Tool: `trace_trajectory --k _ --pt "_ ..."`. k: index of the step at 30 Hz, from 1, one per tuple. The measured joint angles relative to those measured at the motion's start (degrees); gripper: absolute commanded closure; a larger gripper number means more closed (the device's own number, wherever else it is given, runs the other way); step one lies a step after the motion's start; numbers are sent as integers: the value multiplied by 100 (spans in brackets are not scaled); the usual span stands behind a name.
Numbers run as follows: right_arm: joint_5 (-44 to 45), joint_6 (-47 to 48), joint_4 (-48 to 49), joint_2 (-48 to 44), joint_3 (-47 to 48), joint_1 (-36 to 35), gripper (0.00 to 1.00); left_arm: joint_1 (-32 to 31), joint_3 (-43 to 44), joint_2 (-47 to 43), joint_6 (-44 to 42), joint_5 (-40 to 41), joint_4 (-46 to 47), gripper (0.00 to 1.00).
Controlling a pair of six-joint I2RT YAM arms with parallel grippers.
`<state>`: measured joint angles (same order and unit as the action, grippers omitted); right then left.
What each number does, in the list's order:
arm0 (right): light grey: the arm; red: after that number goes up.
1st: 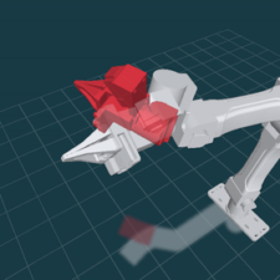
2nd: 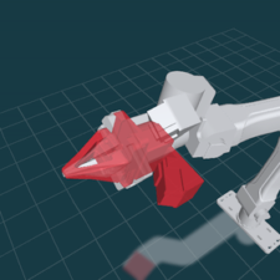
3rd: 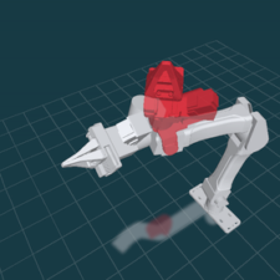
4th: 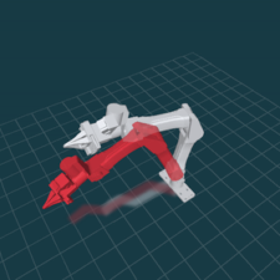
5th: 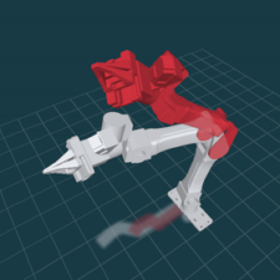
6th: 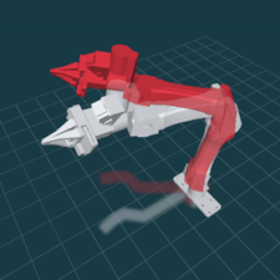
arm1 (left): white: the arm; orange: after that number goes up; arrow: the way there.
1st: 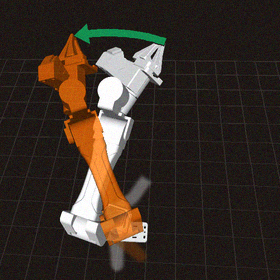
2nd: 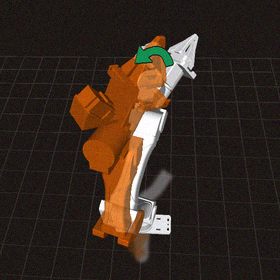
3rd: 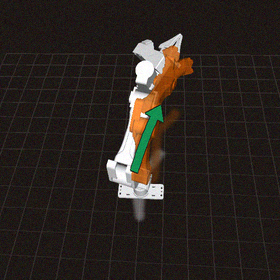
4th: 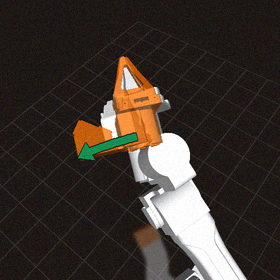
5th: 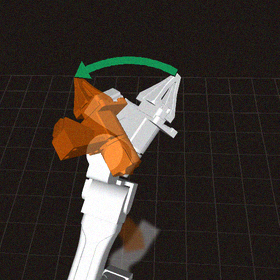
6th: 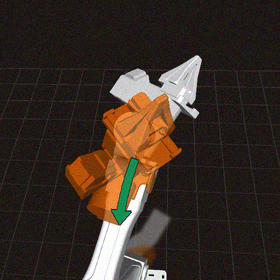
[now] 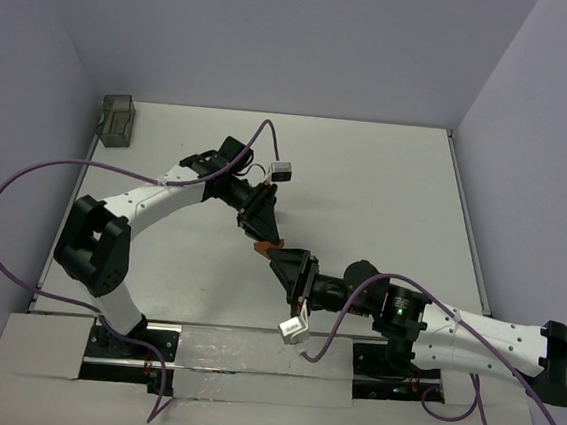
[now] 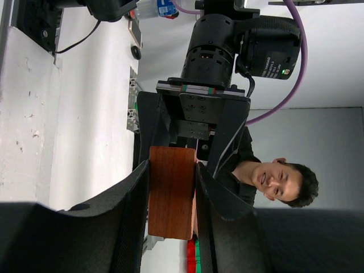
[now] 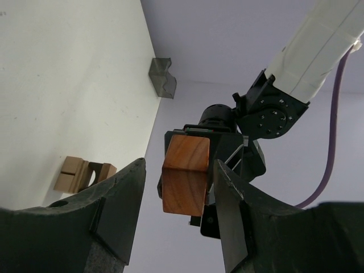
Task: Build the wood block tower
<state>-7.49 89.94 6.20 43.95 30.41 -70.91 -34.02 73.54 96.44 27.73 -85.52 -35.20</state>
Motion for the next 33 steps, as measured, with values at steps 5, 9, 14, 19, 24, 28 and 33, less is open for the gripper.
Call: trace_trajectory --k 5,9,14,19,24,28,33 --pt "59 -5 18 92 0 0 48 0 0 0 -57 5 -69 100" --pt "89 -10 60 121 0 -9 49 0 0 0 -127 37 -107 100" --pt "137 -30 103 163 0 -9 49 0 0 0 -152 53 -130 100" --pt "208 -43 152 202 0 -9 54 0 0 0 -156 81 -143 100" --pt "238 -58 199 222 2 -9 61 0 0 0 -191 107 -147 100" --pt "238 -84 209 224 2 -9 67 4 0 0 -200 107 -148 77" --pt "239 -237 140 226 62 -9 77 7 0 0 -355 105 -224 1"
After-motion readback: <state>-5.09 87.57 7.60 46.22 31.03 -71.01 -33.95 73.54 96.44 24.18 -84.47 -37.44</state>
